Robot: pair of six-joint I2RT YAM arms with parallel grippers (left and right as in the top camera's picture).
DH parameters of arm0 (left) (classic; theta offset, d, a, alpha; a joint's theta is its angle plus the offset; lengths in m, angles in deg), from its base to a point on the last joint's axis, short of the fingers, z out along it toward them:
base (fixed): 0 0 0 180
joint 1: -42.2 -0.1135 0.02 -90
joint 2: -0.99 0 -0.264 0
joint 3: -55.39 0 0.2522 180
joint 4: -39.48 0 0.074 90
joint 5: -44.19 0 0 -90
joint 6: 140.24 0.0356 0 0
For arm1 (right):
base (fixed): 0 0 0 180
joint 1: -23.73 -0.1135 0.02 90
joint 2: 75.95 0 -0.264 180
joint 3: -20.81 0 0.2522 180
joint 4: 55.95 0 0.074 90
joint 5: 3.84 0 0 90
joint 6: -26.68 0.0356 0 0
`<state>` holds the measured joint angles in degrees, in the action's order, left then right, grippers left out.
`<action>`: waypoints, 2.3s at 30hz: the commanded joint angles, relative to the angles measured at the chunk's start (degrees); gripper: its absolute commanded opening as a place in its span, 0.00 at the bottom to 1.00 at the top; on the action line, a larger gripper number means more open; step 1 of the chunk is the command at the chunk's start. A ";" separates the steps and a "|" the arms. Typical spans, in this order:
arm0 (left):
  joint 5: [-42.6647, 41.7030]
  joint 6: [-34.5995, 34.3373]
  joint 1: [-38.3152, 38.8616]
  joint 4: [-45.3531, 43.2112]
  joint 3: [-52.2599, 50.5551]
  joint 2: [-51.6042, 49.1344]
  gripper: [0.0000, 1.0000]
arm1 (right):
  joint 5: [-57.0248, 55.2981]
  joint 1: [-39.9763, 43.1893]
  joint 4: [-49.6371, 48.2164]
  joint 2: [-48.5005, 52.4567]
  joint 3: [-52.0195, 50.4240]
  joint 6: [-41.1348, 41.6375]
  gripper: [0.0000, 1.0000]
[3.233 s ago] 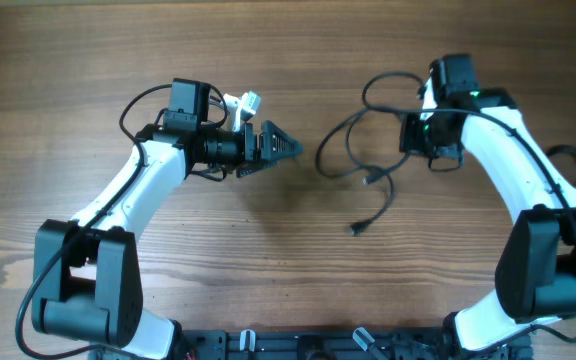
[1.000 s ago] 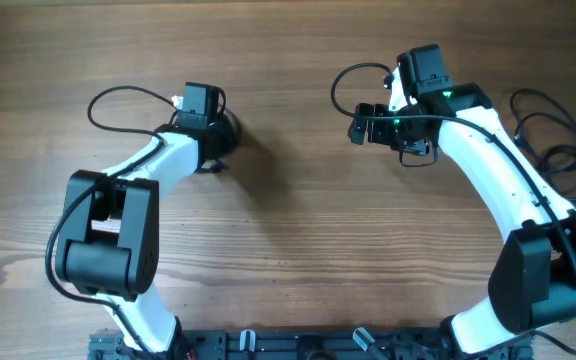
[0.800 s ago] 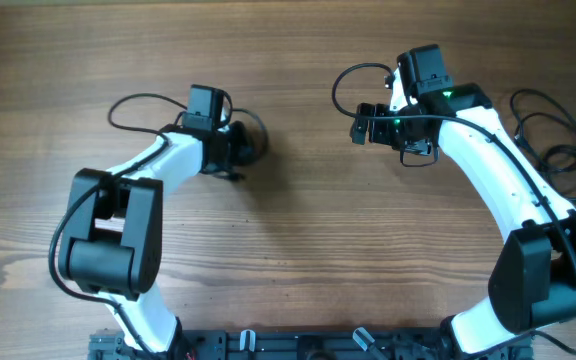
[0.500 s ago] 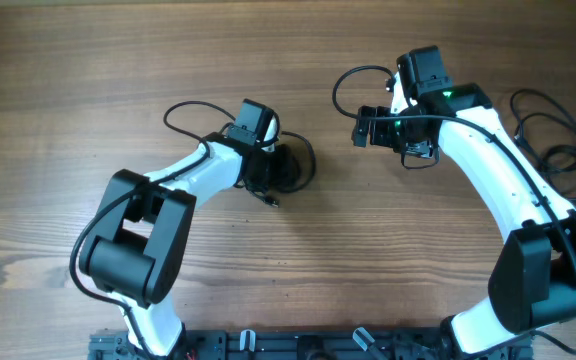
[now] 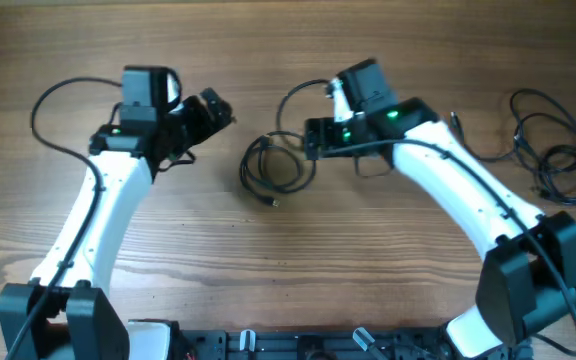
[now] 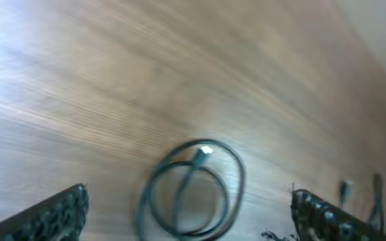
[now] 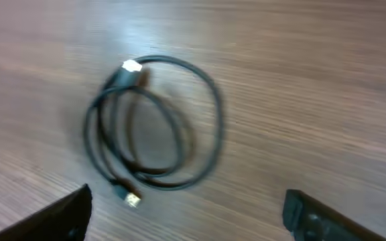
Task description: Untangle cables
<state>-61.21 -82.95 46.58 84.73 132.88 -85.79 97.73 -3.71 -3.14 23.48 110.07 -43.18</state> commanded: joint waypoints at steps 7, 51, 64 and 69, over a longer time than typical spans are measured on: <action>1.60 0.09 -2.36 0.96 -0.07 -0.35 1.00 | 0.00 -11.85 -10.54 9.75 -0.26 -0.66 0.49; 1.60 0.09 -2.36 0.96 -0.07 -0.35 1.00 | -11.85 -12.39 -4.76 12.87 -0.22 -4.92 0.40; 1.60 0.09 -2.36 0.96 -0.07 -0.35 1.00 | -22.10 -12.83 -7.34 14.49 -0.22 -5.01 0.34; 1.60 0.09 -2.36 0.96 -0.07 -0.35 1.00 | -22.14 -12.76 -7.78 15.26 -0.22 -5.11 0.33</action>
<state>-60.20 -82.93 44.38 85.84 132.88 -85.79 77.03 -16.67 -10.20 37.34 110.12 -48.40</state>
